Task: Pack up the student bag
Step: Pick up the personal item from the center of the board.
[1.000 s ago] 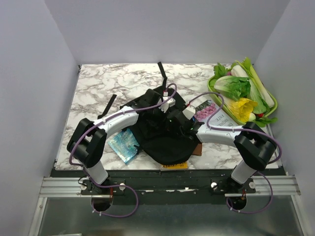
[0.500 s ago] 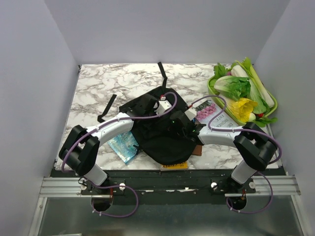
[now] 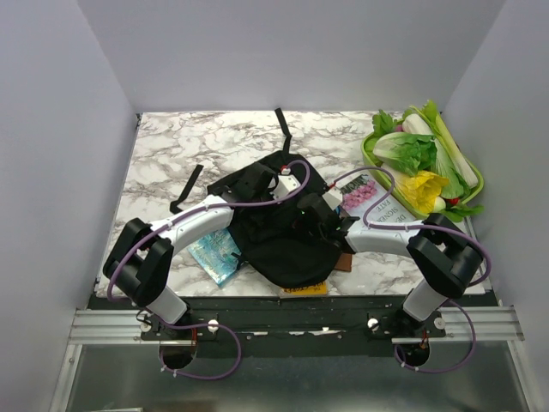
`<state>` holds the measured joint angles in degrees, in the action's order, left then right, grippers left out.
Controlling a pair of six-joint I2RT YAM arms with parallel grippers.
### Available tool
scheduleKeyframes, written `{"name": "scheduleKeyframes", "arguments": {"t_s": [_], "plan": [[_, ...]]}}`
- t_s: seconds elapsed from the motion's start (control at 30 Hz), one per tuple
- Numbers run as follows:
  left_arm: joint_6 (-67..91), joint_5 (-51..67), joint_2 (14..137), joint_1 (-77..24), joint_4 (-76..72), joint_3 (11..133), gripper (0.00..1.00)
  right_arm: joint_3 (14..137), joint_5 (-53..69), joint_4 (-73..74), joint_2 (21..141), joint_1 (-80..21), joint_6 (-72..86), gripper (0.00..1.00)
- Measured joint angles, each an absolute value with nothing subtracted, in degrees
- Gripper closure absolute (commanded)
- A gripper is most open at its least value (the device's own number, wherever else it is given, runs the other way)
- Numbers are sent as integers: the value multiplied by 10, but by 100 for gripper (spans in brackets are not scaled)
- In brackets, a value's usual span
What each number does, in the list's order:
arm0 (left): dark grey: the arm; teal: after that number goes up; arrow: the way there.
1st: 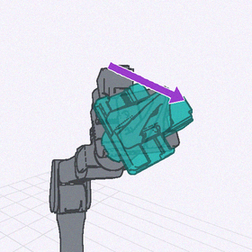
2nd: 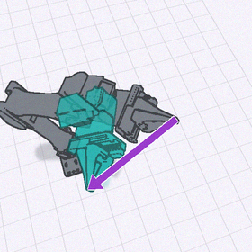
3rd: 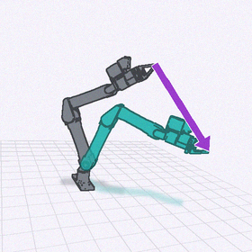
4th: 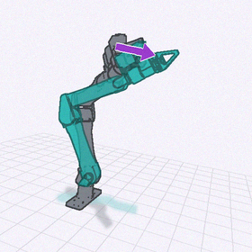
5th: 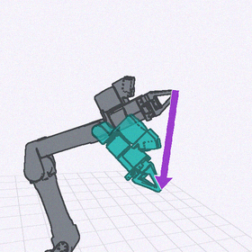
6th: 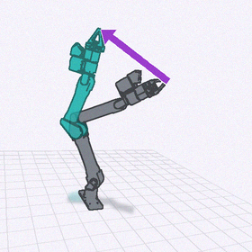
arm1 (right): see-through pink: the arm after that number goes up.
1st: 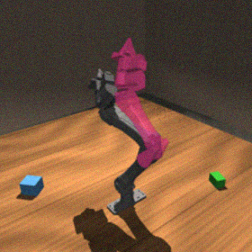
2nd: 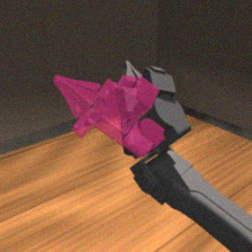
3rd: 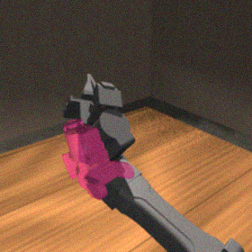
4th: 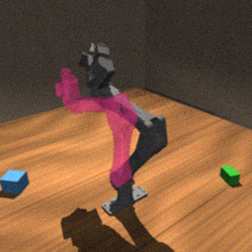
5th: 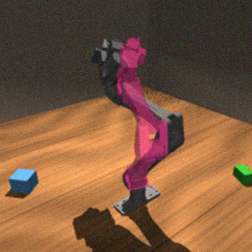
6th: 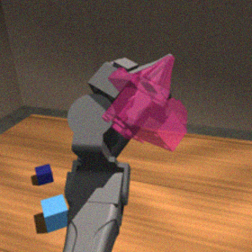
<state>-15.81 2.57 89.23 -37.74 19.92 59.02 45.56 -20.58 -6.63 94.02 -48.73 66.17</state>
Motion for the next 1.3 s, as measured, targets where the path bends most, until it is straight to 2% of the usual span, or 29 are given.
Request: {"name": "scheduleKeyframes", "arguments": {"t_s": [0.27, 0.37, 0.43, 0.53, 0.73, 0.9, 1.0, 1.03, 1.13, 1.23, 1.3], "plan": [[-152, 21, 895, -380, 181, 583, 57, 455, -204, -67, 939, -487, 660, 99], [-155, 4, 899, -385, 165, 569, 63, 454, -203, -67, 936, -487, 659, 99], [-158, -8, 901, -387, 156, 564, 76, 454, -202, -67, 936, -487, 659, 99], [-165, -22, 901, -391, 151, 562, 100, 454, -201, -67, 935, -487, 659, 99], [-149, -47, 895, -391, 149, 562, 100, 454, -198, -67, 934, -487, 657, 99], [-104, -65, 837, -375, 143, 561, 100, 454, -190, -70, 929, -487, 649, 99], [-59, -49, 823, -340, 149, 580, 100, 455, -178, -83, 926, -487, 643, 75], [-46, -40, 823, -328, 154, 587, 100, 455, -173, -88, 923, -487, 638, 55], [-17, -15, 823, -299, 162, 595, 100, 456, -157, -91, 906, -483, 613, 33], [-4, -9, 820, -288, 161, 592, 100, 456, -142, -82, 872, -478, 580, 25], [-1, -6, 816, -285, 159, 587, 100, 451, -138, -81, 840, -472, 562, 23]]}}
